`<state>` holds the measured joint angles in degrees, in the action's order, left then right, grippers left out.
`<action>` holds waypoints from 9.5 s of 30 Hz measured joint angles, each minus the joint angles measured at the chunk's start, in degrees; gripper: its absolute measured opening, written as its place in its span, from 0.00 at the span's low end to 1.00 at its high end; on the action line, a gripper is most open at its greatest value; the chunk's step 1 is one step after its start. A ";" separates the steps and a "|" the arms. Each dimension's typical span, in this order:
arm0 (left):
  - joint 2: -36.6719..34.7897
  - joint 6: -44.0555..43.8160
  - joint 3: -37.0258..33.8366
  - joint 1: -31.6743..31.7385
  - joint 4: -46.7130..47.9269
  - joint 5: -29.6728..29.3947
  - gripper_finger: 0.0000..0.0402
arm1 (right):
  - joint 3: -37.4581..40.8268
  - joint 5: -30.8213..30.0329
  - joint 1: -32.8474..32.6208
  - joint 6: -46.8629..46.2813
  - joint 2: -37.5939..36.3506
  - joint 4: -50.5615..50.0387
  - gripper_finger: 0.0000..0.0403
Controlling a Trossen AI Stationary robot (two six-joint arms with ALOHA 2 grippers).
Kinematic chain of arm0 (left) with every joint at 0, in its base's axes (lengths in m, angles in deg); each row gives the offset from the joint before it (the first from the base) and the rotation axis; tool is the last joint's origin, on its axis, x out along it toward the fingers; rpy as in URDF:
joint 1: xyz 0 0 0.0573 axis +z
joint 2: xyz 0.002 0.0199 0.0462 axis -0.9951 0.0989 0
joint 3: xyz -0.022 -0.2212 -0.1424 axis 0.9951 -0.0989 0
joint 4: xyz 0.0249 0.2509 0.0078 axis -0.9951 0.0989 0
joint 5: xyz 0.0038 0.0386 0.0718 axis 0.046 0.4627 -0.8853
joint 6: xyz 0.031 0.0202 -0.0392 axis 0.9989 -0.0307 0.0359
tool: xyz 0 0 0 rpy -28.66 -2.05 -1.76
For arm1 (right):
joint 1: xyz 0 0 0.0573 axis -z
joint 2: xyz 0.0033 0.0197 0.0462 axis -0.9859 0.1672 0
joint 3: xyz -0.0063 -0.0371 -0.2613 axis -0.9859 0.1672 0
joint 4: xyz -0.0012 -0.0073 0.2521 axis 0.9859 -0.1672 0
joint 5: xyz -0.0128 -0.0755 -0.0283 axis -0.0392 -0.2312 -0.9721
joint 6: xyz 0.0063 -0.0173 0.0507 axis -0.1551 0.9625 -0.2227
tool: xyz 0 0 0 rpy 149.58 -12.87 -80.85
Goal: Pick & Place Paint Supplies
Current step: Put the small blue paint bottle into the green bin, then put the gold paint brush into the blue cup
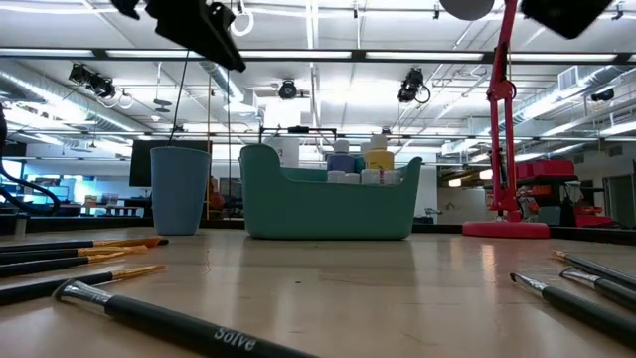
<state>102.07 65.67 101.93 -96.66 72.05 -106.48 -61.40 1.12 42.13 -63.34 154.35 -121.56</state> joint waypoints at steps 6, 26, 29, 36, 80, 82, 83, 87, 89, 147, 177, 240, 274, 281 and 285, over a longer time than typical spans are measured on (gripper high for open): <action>-0.03 -1.07 -1.32 -0.04 -1.36 0.83 0.38 | 0.00 -3.48 -7.39 -0.76 -0.34 -3.40 0.41; -0.04 -0.17 -1.30 -0.02 -3.67 2.57 0.38 | 24.12 -30.84 -30.55 -19.17 -0.49 13.70 0.41; -0.04 -0.17 -1.30 0.00 -4.52 2.58 0.38 | 28.09 -32.17 -32.96 -17.54 -0.45 21.09 0.41; -0.04 2.44 -1.28 0.00 -11.20 2.57 0.38 | 32.43 -39.18 -37.18 -12.38 -0.45 26.36 0.41; -0.04 3.32 -1.25 -0.02 -16.60 2.57 0.38 | 44.46 -44.07 -32.78 -14.59 -0.43 46.87 0.19; -0.04 3.32 -1.25 -0.02 -16.61 2.58 0.38 | 44.50 -45.10 -31.42 -13.81 -0.39 47.31 0.18; -0.04 3.32 -1.25 -0.02 -16.61 2.59 0.38 | 44.50 -45.78 -30.69 -13.62 -0.39 47.83 0.18; -0.04 3.32 -1.25 -0.02 -16.61 2.59 0.38 | 44.50 -52.14 -26.72 -11.88 -0.41 51.57 0.18; -0.04 3.32 -1.25 -0.02 -16.61 2.58 0.38 | 44.50 -55.05 -23.98 -8.85 -0.40 54.22 0.18; -6.56 -2.96 -1.11 -0.11 6.05 -24.52 0.38 | -12.12 -34.28 36.40 12.71 43.89 55.18 0.18; -14.05 -4.50 -1.21 -0.07 6.39 -22.96 0.38 | -12.02 -34.38 40.49 23.13 46.37 65.99 0.18; -14.08 -18.37 -2.92 -1.77 7.65 1.20 0.38 | -12.09 -45.74 23.34 44.16 29.41 53.91 0.03; 8.24 -56.78 -28.59 -15.04 -25.06 3.11 0.38 | -12.09 -25.50 20.31 42.37 23.33 34.32 0.20; 12.74 -54.75 -28.58 -15.04 -25.97 1.12 0.38 | -12.09 -27.04 22.51 42.35 23.33 34.10 0.36; 13.25 -54.56 -28.58 -15.02 -27.52 -0.80 0.38 | -12.09 -26.94 23.82 42.35 23.33 34.19 0.42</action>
<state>115.32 11.10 73.36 -111.68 44.53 -107.28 -73.49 -25.82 65.94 -20.99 177.68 -87.37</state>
